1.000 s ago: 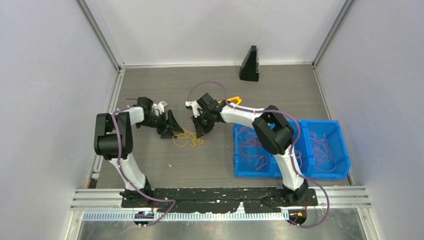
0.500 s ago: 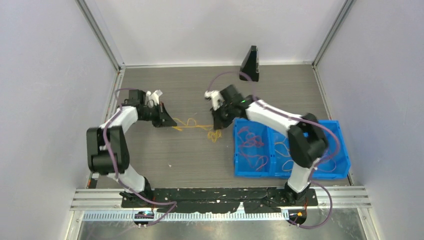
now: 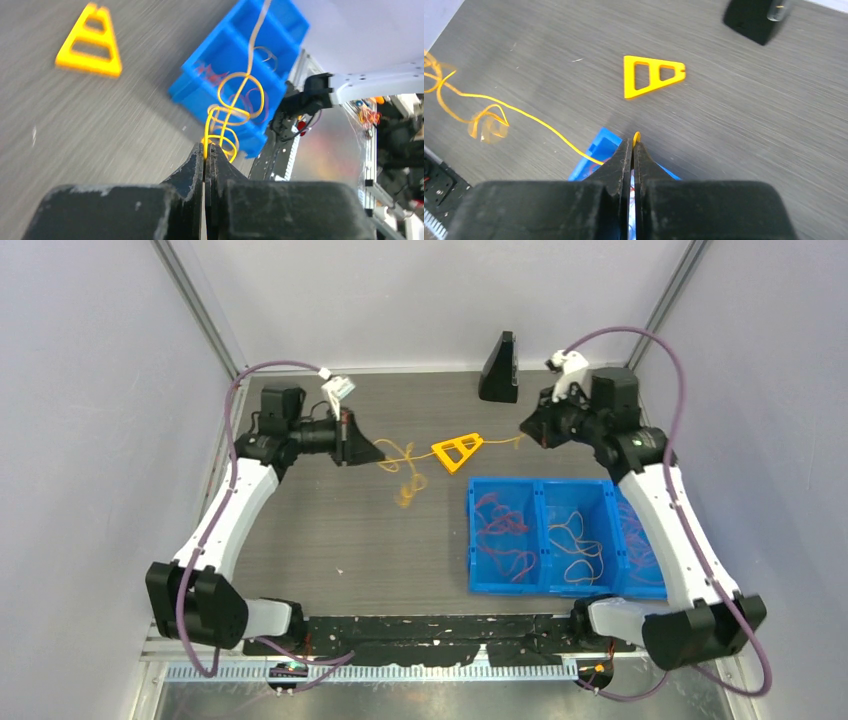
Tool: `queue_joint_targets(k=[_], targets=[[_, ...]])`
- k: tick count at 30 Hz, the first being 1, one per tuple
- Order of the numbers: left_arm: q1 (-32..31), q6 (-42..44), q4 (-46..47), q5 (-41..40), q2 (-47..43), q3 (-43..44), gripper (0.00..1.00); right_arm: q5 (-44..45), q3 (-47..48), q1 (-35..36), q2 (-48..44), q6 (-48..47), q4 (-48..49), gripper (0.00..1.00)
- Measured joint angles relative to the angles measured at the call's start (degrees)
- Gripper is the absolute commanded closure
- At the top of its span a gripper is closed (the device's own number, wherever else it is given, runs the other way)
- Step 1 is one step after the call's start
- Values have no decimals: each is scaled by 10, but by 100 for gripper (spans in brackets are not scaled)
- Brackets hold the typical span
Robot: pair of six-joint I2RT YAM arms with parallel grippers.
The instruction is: Untangle the cables
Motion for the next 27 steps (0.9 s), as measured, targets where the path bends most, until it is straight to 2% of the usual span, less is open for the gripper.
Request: queue_joint_targets(k=[3,9,13,16,21,27], targets=[[-72,-36,54,0,-10,49,100,14,0,-27,-58,-15,-36,95],[-196,-67,132,-13,0,151,100,52,-10,-31,-178,-48,-90,95],[-296,-78,172,-24,62,221,100,103,-17,-33,-221,-48,-132,95],[-352,-85,203,-47,119,236,100,148,-17,-35,-228,-31,-161,94],[-416,-93,228,-99,219,263,100,201,-49,-82,-247,22,-211,95],[-478,-91,275,-162,315,315,100,220,-108,-151,-260,93,-282,95]])
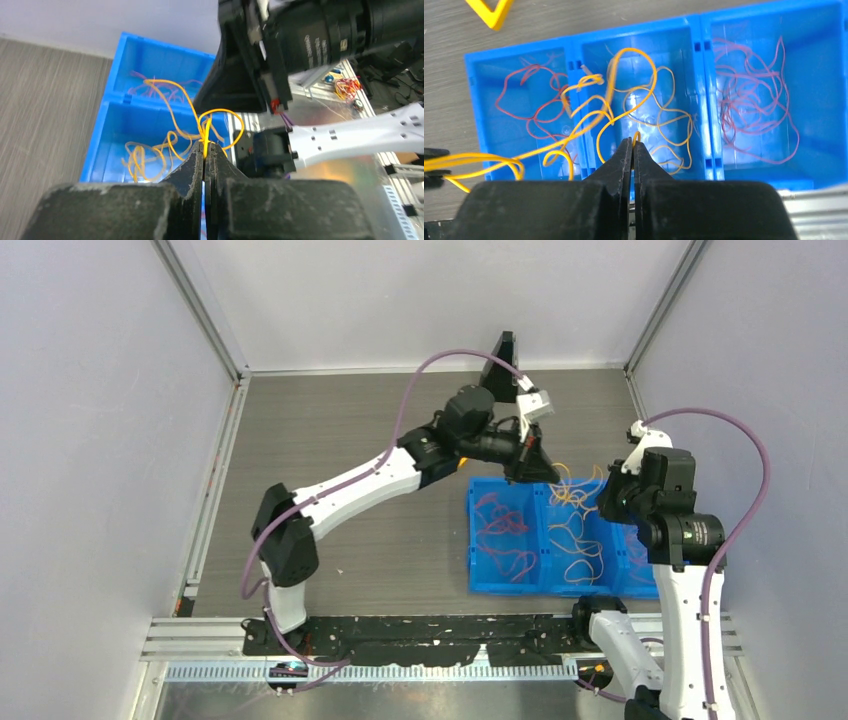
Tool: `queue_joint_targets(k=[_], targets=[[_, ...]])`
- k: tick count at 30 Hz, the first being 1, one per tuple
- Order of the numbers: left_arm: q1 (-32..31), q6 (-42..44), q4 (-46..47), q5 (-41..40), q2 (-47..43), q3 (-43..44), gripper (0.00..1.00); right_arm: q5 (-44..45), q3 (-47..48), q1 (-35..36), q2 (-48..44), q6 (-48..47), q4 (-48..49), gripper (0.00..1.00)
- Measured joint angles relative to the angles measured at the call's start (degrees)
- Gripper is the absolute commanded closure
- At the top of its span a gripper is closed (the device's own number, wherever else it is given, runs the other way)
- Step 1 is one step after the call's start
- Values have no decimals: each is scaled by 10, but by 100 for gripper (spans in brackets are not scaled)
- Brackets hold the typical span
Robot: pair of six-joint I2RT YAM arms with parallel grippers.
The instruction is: Untangle the cables
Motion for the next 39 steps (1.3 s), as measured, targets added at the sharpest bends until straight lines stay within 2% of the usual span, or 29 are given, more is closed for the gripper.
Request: queue_joint_targets(k=[4,9,10,11,12,14,18,22,26,28,29,30,31,33,36,39], targets=[[-28,15,29,-36,59,48,100,24,-22,-18,9,40,-9,95],[-42,40,37,-78,113,66,99,47,-53,-21,42,67,-1,95],[-43,45,35,-87,124,66,89,49,-56,-21,50,68,0,95],[-46,50,33,-98,134,66,74,51,-59,-21,60,68,3,95],[-47,56,29,-106,142,66,63,53,-63,-21,72,68,10,95],[-49,66,12,-121,154,66,53,55,-71,-22,91,66,17,95],[-50,78,-4,-131,148,38,39,55,-89,-23,112,65,23,95],[-41,86,-6,-130,100,-31,34,49,-104,-24,133,66,32,95],[-20,83,-11,-122,42,-45,29,26,-119,-24,154,65,59,95],[-3,80,-12,-118,19,-45,26,8,-132,-24,170,62,81,88],[6,77,-13,-113,1,-46,16,-5,-139,-24,181,59,91,73],[16,73,-14,-110,-17,-50,8,-16,-145,-24,190,56,100,66],[25,73,-17,-105,-38,-56,2,-28,-151,-24,204,54,111,53],[47,70,-26,-95,-80,-71,0,-50,-160,-24,232,45,129,43],[82,73,-52,-80,-132,-95,0,-78,-159,-24,256,34,140,35],[128,88,-112,-61,-171,-111,0,-105,-132,-24,251,15,133,21]])
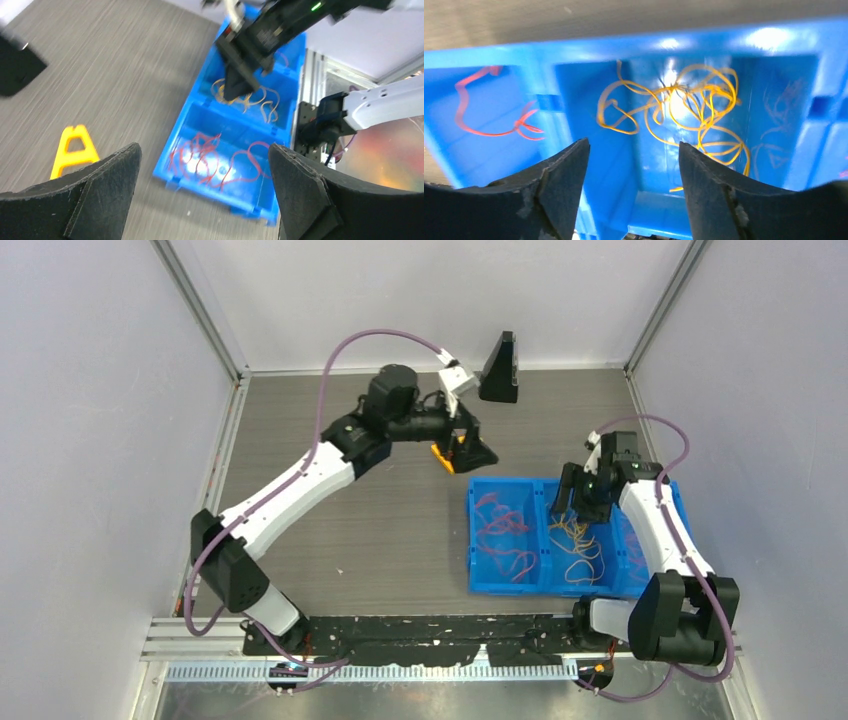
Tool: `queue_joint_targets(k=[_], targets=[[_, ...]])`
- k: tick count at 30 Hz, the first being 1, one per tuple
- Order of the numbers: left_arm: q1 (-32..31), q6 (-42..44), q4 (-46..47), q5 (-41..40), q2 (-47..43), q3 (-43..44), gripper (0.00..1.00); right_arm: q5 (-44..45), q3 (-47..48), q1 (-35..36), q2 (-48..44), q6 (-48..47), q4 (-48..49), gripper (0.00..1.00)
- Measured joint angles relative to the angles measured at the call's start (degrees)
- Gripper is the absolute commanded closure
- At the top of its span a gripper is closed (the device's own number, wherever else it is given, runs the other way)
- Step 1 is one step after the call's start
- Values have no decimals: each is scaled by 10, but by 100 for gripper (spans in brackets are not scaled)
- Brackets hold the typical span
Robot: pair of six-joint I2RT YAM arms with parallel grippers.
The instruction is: Untangle the cables
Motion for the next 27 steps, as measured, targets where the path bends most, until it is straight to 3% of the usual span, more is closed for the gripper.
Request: queue_joint_targets(k=[4,11,18,22,27], targets=[[78,22,-99,20,-32,-7,0,-35,70,0,-24,-40,7,2],[249,87,-323,35,-46,26,0,-96,179,0,-24,-110,41,5],[444,113,-455,20,-49,69,0,-104,272,0,98,-143,100,5],[509,119,-468,-29,-84,7,0,-94,268,4,149,-160,116,5],[513,119,-472,-70,-147,-136,0,-80,228,11,172,-182,129,5]])
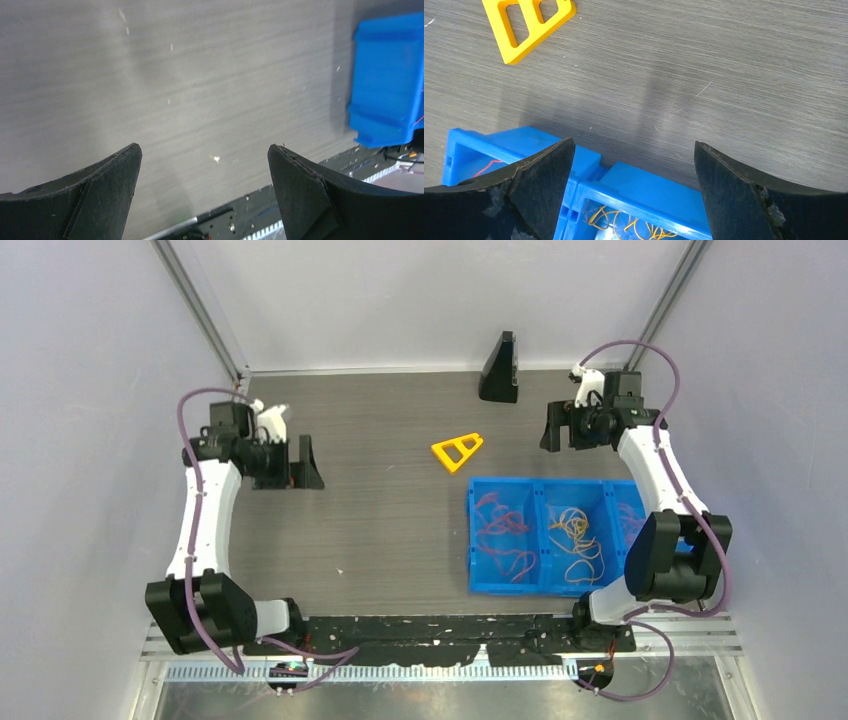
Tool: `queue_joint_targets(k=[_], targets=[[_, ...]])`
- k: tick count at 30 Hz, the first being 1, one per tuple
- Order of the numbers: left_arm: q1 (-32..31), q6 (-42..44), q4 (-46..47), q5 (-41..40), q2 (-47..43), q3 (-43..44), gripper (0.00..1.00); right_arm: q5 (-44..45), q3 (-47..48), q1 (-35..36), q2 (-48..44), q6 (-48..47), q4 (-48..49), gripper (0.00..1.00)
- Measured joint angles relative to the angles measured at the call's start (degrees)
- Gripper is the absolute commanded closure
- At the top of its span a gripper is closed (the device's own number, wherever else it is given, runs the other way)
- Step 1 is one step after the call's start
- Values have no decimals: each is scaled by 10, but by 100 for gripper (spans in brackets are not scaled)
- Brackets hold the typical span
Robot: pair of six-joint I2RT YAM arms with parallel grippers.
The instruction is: Untangle the cables
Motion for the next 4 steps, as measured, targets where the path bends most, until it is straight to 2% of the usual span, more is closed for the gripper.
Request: queue_joint_targets(k=[4], targets=[[0,-2,0,-20,-43,-78,0,6,-9,1,0,-9,2,5]])
